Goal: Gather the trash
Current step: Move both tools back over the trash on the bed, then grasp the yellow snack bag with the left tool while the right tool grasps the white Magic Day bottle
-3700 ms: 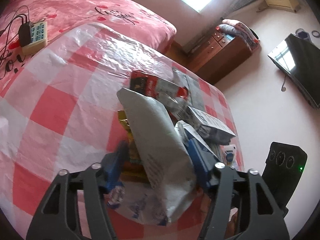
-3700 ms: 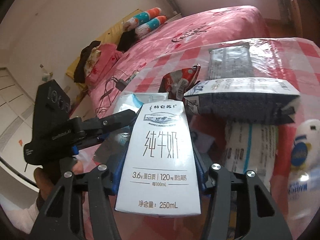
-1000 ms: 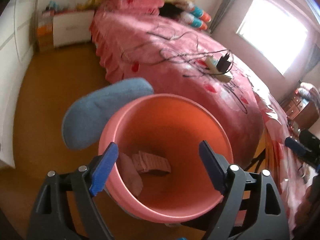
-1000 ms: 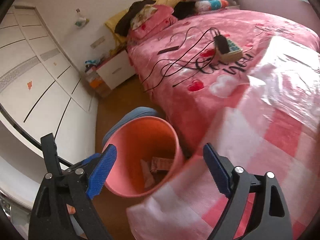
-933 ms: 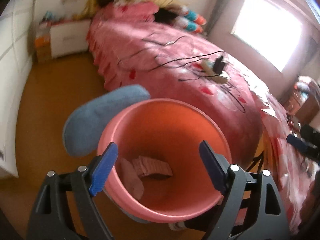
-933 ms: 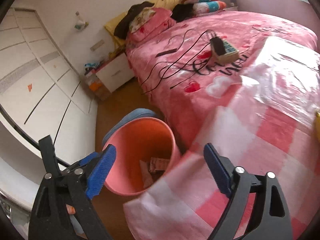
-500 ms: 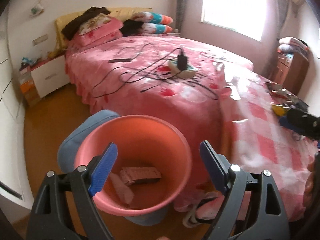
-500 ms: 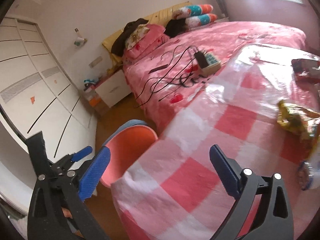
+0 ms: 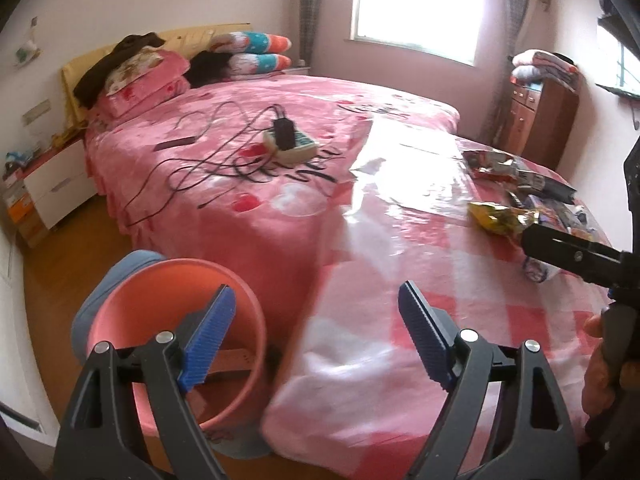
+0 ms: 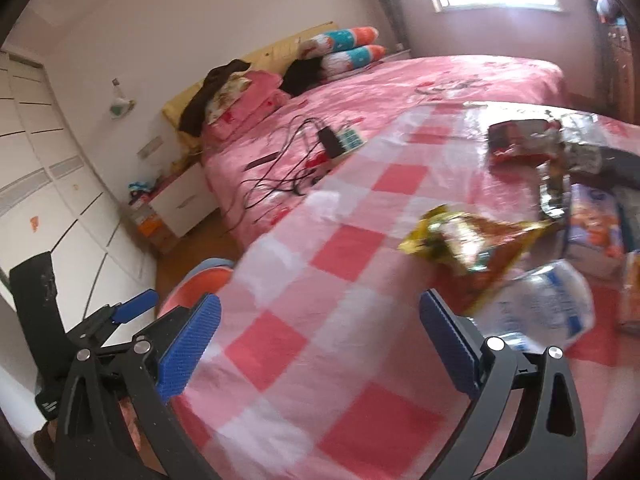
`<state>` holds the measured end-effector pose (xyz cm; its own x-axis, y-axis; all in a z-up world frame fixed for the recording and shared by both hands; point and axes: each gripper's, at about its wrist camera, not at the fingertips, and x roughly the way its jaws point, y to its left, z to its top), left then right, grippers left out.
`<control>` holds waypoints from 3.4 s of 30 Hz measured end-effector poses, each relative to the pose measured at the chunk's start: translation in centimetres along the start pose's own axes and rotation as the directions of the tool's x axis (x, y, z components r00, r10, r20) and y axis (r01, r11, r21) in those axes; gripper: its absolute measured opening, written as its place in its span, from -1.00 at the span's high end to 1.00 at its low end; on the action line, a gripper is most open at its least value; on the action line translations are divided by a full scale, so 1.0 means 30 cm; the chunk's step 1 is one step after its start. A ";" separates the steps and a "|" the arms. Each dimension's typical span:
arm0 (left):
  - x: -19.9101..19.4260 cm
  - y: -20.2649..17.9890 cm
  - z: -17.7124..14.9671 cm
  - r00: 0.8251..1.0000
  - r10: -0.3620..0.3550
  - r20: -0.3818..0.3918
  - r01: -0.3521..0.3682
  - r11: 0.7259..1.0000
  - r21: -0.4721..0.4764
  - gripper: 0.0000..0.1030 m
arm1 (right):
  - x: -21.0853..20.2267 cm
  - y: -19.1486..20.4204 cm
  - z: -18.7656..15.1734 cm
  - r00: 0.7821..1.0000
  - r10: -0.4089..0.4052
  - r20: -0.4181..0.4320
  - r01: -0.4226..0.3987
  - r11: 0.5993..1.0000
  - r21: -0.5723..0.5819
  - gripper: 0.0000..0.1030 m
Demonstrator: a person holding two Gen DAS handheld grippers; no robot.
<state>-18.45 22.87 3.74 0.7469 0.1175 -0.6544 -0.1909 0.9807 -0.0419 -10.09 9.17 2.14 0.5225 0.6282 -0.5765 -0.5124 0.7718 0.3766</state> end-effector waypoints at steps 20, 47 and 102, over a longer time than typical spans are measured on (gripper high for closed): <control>0.046 -0.306 0.063 0.992 -0.130 0.005 0.129 0.986 0.109 -0.63 | -0.169 -0.239 0.023 0.969 -0.215 0.125 0.211 0.977 0.042 -0.90; 0.158 -0.556 0.121 0.946 -0.300 -0.124 0.308 0.950 0.053 -0.63 | -0.382 -0.592 0.046 0.906 -0.380 0.186 0.329 0.910 0.253 -0.90; 0.446 -0.630 0.234 0.964 -0.125 -0.233 0.164 0.973 0.160 0.12 | -0.281 -0.932 0.058 0.863 -0.499 -0.076 0.498 0.817 0.292 -0.20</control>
<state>-0.39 7.00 1.06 0.5958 -0.0452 -0.8018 0.0388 0.9989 -0.0275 1.03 -17.54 -2.27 0.6547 0.1498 -0.7409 0.0409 0.9717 0.2326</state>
